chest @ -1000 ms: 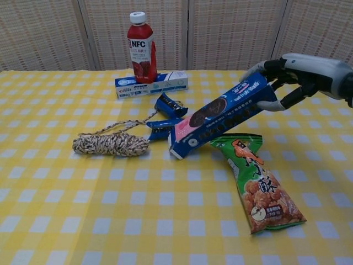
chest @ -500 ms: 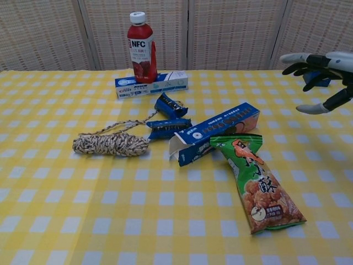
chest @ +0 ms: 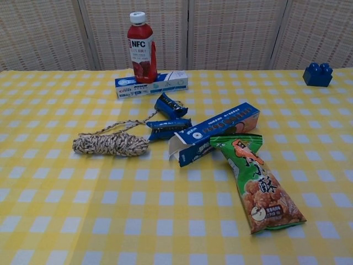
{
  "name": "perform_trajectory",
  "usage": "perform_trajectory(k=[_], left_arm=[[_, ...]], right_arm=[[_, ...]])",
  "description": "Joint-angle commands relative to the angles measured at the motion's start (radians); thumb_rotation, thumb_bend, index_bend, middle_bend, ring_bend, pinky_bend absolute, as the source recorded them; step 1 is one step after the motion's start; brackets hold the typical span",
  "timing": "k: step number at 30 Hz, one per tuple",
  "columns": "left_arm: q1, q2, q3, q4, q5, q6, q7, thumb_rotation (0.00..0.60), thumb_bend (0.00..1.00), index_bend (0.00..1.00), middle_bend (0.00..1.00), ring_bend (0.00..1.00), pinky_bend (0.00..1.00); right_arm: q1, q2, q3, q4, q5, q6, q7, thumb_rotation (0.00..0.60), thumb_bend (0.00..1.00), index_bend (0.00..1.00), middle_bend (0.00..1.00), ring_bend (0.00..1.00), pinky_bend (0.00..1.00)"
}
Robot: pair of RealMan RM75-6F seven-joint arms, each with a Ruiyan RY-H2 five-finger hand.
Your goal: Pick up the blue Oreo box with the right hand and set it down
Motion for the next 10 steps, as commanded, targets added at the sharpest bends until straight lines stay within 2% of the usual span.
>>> perform_trajectory(k=[1, 5, 10], left_arm=[[-0.001, -0.002, 0.001, -0.003, 0.002, 0.000, 0.004, 0.600, 0.33, 0.20, 0.19, 0.11, 0.05], [-0.002, -0.006, -0.001, -0.006, 0.011, 0.008, 0.011, 0.600, 0.33, 0.20, 0.19, 0.11, 0.05], [-0.002, -0.011, -0.002, -0.008, 0.020, 0.018, 0.018, 0.600, 0.33, 0.20, 0.19, 0.11, 0.05]], right_arm=[[-0.065, 0.034, -0.018, -0.020, -0.005, 0.072, -0.028, 0.600, 0.26, 0.13, 0.27, 0.18, 0.21], [-0.116, 0.075, -0.028, -0.054, -0.028, 0.131, -0.035, 0.600, 0.26, 0.16, 0.28, 0.19, 0.21], [-0.140, 0.102, -0.031, -0.073, -0.051, 0.150, -0.042, 0.600, 0.26, 0.17, 0.28, 0.19, 0.21]])
